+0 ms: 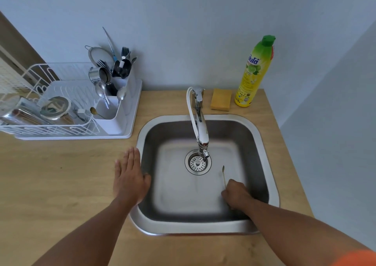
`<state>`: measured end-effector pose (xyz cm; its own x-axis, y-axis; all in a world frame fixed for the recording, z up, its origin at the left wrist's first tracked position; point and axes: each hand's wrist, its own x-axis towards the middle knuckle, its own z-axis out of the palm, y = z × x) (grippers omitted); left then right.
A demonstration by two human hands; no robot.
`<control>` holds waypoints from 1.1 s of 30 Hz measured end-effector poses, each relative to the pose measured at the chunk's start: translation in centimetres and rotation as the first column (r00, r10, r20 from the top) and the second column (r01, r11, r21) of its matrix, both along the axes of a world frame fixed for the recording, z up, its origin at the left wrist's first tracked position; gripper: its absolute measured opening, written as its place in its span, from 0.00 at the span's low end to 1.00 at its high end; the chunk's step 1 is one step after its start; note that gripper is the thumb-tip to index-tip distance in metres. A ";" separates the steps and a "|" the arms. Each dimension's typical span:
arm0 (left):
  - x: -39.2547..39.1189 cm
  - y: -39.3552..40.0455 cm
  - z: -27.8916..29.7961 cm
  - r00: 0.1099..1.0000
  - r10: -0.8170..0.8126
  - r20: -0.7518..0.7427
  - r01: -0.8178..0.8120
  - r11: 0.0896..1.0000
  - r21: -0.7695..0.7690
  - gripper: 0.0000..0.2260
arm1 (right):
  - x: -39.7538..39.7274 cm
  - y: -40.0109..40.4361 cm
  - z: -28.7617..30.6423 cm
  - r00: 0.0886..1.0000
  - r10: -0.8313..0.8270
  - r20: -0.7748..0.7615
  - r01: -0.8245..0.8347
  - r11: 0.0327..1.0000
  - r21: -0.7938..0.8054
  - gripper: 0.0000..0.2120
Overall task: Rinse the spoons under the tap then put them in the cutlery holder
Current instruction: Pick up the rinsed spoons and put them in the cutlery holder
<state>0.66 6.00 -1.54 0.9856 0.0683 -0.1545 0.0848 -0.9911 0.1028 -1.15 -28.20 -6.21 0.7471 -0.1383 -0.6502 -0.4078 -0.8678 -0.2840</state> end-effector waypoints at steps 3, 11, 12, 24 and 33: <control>0.0 0.0 0.0 1.000 -0.008 -0.005 0.008 0.999 0.035 0.41 | 0.1 1.6 0.3 0.997 0.052 0.063 -0.055 0.997 0.054 0.08; 0.1 0.4 -0.9 1.000 -0.011 0.015 0.010 1.000 0.004 0.41 | 4.0 14.9 5.5 0.934 0.004 0.359 -0.134 0.932 0.337 0.04; 0.1 0.4 -1.0 1.000 -0.009 0.010 0.009 1.000 0.010 0.41 | 5.1 16.9 6.9 0.916 -0.005 0.401 -0.153 0.920 0.361 0.04; 0.2 0.7 -1.8 0.998 0.007 0.056 -0.004 0.998 -0.058 0.41 | 18.8 31.6 20.7 0.665 -0.041 0.745 -0.414 0.810 0.414 0.05; 0.3 0.7 -1.7 0.997 0.015 0.075 -0.009 0.996 -0.089 0.41 | 19.4 32.8 16.4 0.712 0.072 0.698 -0.341 0.905 0.255 0.07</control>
